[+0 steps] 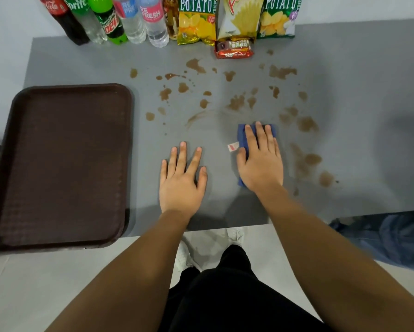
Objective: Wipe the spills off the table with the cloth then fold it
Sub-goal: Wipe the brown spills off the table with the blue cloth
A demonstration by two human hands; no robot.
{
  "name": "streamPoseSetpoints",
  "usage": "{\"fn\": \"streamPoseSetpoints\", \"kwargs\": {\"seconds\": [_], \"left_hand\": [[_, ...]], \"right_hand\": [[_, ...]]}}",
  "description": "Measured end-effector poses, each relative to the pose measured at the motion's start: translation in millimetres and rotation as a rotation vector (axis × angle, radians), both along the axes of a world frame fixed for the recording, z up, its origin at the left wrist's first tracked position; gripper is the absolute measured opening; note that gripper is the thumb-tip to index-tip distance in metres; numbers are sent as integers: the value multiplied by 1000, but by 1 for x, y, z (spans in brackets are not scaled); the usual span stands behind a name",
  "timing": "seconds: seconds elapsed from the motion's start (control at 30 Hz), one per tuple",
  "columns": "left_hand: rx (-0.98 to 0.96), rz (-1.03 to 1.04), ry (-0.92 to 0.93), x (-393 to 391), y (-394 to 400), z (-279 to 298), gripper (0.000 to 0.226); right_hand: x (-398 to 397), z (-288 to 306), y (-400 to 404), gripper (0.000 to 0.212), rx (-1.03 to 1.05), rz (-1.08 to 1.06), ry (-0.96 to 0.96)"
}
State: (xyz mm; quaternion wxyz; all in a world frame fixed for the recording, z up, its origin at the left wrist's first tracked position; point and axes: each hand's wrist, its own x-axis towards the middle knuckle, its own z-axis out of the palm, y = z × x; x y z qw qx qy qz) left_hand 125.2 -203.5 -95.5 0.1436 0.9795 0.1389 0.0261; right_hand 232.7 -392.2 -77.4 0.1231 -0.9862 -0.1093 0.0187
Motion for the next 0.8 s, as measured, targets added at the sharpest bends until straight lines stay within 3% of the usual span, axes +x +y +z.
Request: {"fn": "streamPoseSetpoints", "kwargs": {"seconds": [0.33, 0.63, 0.8], "left_hand": [[13, 1, 34, 0, 0, 1, 57], [16, 12, -27, -2, -2, -2, 56], [15, 20, -13, -2, -4, 2, 55]], "right_hand": [[-59, -5, -23, 63, -30, -189, -71], [-20, -2, -38, 63, -42, 180, -16], [1, 0, -82, 63, -71, 142, 17]]}}
